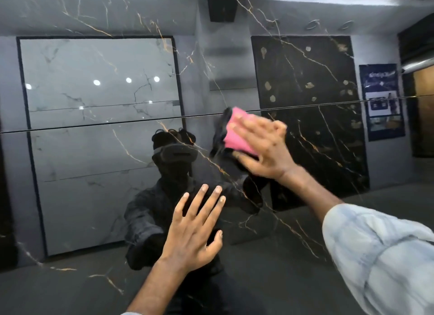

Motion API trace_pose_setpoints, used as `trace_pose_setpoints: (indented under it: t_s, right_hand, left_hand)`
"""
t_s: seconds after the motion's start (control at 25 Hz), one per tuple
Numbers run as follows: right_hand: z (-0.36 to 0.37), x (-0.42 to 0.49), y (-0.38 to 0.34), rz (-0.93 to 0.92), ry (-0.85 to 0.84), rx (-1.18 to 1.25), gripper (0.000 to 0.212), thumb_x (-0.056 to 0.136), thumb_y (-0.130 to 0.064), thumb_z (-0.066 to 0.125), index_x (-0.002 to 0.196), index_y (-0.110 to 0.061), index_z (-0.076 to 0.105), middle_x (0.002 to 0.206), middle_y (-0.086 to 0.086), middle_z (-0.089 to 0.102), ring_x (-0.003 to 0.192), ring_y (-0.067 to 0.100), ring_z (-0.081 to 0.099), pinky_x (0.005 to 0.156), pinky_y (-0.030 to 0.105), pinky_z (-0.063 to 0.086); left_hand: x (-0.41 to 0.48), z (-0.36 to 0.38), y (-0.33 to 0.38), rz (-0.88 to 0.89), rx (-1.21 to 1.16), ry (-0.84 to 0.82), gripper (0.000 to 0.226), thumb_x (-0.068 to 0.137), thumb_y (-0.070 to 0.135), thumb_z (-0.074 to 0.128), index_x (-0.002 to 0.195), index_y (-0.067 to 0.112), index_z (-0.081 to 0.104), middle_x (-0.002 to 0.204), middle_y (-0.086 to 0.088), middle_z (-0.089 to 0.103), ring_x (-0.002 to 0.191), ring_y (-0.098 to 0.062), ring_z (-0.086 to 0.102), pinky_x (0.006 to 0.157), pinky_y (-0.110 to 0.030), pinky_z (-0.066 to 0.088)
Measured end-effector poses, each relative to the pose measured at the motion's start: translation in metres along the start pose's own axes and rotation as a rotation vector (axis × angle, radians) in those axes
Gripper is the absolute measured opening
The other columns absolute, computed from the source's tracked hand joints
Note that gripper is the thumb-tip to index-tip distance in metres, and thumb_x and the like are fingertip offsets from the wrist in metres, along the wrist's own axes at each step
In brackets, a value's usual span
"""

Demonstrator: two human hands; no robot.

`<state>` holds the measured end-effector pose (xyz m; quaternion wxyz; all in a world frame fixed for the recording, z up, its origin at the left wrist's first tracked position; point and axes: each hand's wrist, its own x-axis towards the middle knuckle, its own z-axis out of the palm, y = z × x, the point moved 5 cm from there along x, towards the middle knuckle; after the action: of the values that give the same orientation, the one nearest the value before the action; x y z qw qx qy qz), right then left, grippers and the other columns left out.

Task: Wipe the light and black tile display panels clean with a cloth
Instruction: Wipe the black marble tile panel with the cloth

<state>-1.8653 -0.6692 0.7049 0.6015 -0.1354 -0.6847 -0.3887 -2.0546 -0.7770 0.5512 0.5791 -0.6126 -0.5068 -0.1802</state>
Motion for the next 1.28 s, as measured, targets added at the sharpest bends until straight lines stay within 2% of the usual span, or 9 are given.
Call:
trace_pose_setpoints:
  t_s: [0.12, 0.2, 0.32, 0.4, 0.52, 0.76, 0.92, 1.16, 1.28]
  right_hand:
    - [-0.009, -0.003, 0.064, 0.783, 0.106, -0.014, 0.066, 0.089, -0.056, 0.053, 0.149, -0.027, 0.052, 0.158, -0.007, 0.045, 0.132, 0.027, 0.047, 0.096, 0.042, 0.026]
    - [-0.003, -0.004, 0.034, 0.658, 0.104, -0.061, 0.068, 0.09, -0.053, 0.054, 0.151, -0.022, 0.05, 0.156, -0.003, 0.048, 0.131, 0.03, 0.047, 0.094, 0.044, 0.028]
    - [0.001, -0.027, 0.003, 0.046, -0.044, -0.053, 0.066, 0.089, -0.052, 0.064, 0.149, -0.025, 0.054, 0.159, -0.004, 0.045, 0.134, 0.028, 0.05, 0.092, 0.051, 0.033]
    - [-0.008, -0.023, 0.043, 0.183, -0.034, -0.054, 0.067, 0.087, -0.055, 0.064, 0.149, -0.03, 0.053, 0.161, -0.009, 0.04, 0.134, 0.025, 0.049, 0.094, 0.05, 0.031]
    - [-0.017, -0.017, 0.091, 0.855, 0.044, -0.048, 0.071, 0.089, -0.06, 0.049, 0.154, -0.03, 0.044, 0.163, -0.011, 0.036, 0.133, 0.026, 0.043, 0.099, 0.047, 0.027]
    - [-0.011, -0.098, 0.009, 0.174, -0.051, -0.037, 0.066, 0.087, -0.05, 0.068, 0.146, -0.024, 0.058, 0.157, -0.002, 0.047, 0.131, 0.026, 0.05, 0.092, 0.053, 0.036]
    - [-0.017, -0.065, 0.067, 0.831, 0.055, 0.046, 0.066, 0.087, -0.048, 0.065, 0.149, -0.027, 0.053, 0.158, -0.008, 0.045, 0.131, 0.022, 0.043, 0.103, 0.049, 0.03]
    - [-0.013, -0.136, -0.036, 0.201, -0.085, 0.045, 0.065, 0.085, -0.044, 0.073, 0.145, -0.024, 0.059, 0.157, -0.002, 0.048, 0.132, 0.025, 0.05, 0.093, 0.054, 0.037]
    - [-0.017, -0.113, 0.019, 0.543, -0.027, 0.1, 0.066, 0.082, -0.045, 0.072, 0.145, -0.027, 0.058, 0.158, -0.005, 0.045, 0.133, 0.022, 0.046, 0.099, 0.051, 0.031]
  left_hand:
    - [0.001, -0.001, 0.003, 0.001, 0.031, -0.003, 0.083, 0.085, 0.047, 0.062, 0.159, 0.014, 0.043, 0.172, -0.004, 0.024, 0.159, -0.029, 0.022, 0.122, -0.057, 0.025]
    - [0.001, -0.001, 0.003, 0.009, 0.024, -0.004, 0.082, 0.085, 0.046, 0.062, 0.158, 0.014, 0.044, 0.172, -0.004, 0.024, 0.159, -0.029, 0.023, 0.122, -0.058, 0.025]
    - [0.004, -0.003, 0.003, -0.001, 0.006, 0.026, 0.079, 0.084, 0.044, 0.061, 0.155, 0.013, 0.048, 0.171, -0.006, 0.027, 0.158, -0.031, 0.025, 0.121, -0.059, 0.024]
    - [0.001, -0.001, 0.019, 0.067, -0.045, 0.036, 0.076, 0.084, 0.044, 0.06, 0.154, 0.015, 0.051, 0.17, -0.006, 0.029, 0.157, -0.03, 0.029, 0.118, -0.059, 0.024]
    - [-0.012, 0.015, 0.059, 0.236, -0.064, -0.051, 0.082, 0.082, 0.054, 0.064, 0.154, 0.017, 0.051, 0.171, -0.002, 0.027, 0.158, -0.026, 0.027, 0.12, -0.058, 0.022]
    - [-0.016, 0.024, 0.065, 0.222, -0.004, -0.089, 0.086, 0.086, 0.055, 0.061, 0.159, 0.015, 0.042, 0.173, -0.004, 0.021, 0.159, -0.029, 0.021, 0.125, -0.059, 0.018]
    - [-0.018, 0.024, 0.065, 0.215, 0.003, -0.082, 0.085, 0.088, 0.055, 0.06, 0.16, 0.014, 0.04, 0.173, -0.005, 0.02, 0.16, -0.029, 0.02, 0.124, -0.06, 0.019]
    - [-0.015, 0.023, 0.063, 0.21, -0.009, -0.064, 0.085, 0.088, 0.053, 0.06, 0.16, 0.013, 0.039, 0.174, -0.005, 0.019, 0.16, -0.029, 0.018, 0.126, -0.059, 0.018]
    - [-0.017, 0.022, 0.063, 0.203, -0.006, -0.068, 0.084, 0.09, 0.053, 0.058, 0.161, 0.013, 0.037, 0.174, -0.005, 0.017, 0.161, -0.028, 0.016, 0.127, -0.058, 0.016]
